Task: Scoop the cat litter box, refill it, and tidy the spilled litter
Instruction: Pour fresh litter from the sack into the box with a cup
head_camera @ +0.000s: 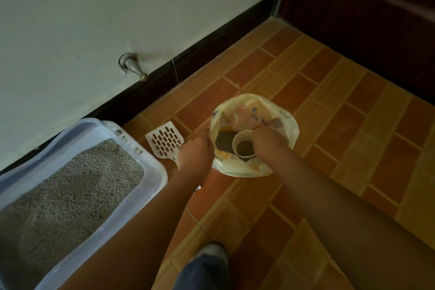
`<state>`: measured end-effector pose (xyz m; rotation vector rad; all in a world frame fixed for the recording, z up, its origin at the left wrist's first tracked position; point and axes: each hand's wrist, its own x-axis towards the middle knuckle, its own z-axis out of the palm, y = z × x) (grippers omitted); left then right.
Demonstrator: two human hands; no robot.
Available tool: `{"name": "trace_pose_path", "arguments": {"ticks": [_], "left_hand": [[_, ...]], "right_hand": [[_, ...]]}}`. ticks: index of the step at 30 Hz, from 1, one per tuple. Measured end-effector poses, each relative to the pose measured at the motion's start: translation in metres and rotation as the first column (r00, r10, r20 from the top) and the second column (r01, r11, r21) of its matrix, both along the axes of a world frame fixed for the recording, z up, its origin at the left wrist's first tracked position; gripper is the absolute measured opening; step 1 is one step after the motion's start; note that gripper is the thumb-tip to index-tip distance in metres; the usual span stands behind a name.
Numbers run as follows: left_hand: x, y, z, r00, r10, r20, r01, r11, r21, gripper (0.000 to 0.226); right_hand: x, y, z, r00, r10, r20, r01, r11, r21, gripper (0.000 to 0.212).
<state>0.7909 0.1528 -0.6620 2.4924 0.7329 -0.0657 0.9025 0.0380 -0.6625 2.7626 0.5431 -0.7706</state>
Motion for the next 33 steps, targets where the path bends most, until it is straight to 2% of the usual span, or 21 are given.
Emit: {"name": "trace_pose_path", "arguments": {"ticks": [3, 5, 7, 10, 13, 16, 20, 25, 30, 33], "left_hand": [[0.000, 0.003, -0.002, 1.000, -0.009, 0.010, 0.009, 1.000, -0.006, 0.032], [-0.001, 0.004, -0.003, 1.000, -0.014, 0.020, 0.015, 1.000, -0.007, 0.033], [-0.002, 0.004, -0.004, 1.000, -0.014, 0.025, 0.014, 1.000, -0.012, 0.034], [-0.004, 0.004, -0.007, 0.999, -0.026, 0.026, 0.026, 1.000, 0.000, 0.035], [-0.006, 0.003, -0.009, 0.999, -0.047, 0.022, 0.047, 0.999, 0.017, 0.036], [-0.006, 0.002, -0.010, 0.999, -0.037, 0.030, 0.037, 0.999, 0.004, 0.035], [-0.007, 0.002, -0.010, 0.998, -0.049, 0.032, 0.049, 0.999, 0.008, 0.035], [-0.008, 0.002, -0.009, 0.998, -0.065, 0.023, 0.065, 0.998, 0.009, 0.037], [-0.009, 0.001, -0.012, 0.997, -0.072, 0.011, 0.072, 0.997, -0.001, 0.036], [-0.010, 0.001, -0.014, 0.997, -0.074, -0.009, 0.074, 0.997, 0.017, 0.033]], "right_hand": [[0.007, 0.003, -0.013, 0.997, -0.039, -0.059, 0.037, 0.999, -0.033, 0.067], [0.010, 0.003, -0.020, 0.996, -0.060, -0.071, 0.059, 0.998, -0.014, 0.061], [0.013, 0.002, -0.025, 0.992, -0.089, -0.086, 0.092, 0.995, 0.031, 0.058], [0.014, -0.002, -0.032, 0.977, -0.121, -0.173, 0.147, 0.978, 0.149, 0.068], [0.013, -0.002, -0.039, 0.964, -0.054, -0.259, 0.113, 0.969, 0.220, 0.066], [0.013, -0.001, -0.052, 0.974, 0.043, -0.222, 0.021, 0.961, 0.277, 0.071], [0.007, 0.001, -0.050, 0.977, 0.155, -0.144, -0.119, 0.966, 0.229, 0.071], [-0.001, 0.011, -0.057, 0.967, 0.237, -0.089, -0.216, 0.956, 0.198, 0.048], [-0.001, 0.007, -0.060, 0.964, 0.254, -0.075, -0.235, 0.951, 0.202, 0.071], [-0.003, 0.007, -0.063, 0.970, 0.235, -0.055, -0.217, 0.949, 0.228, 0.075]]}}
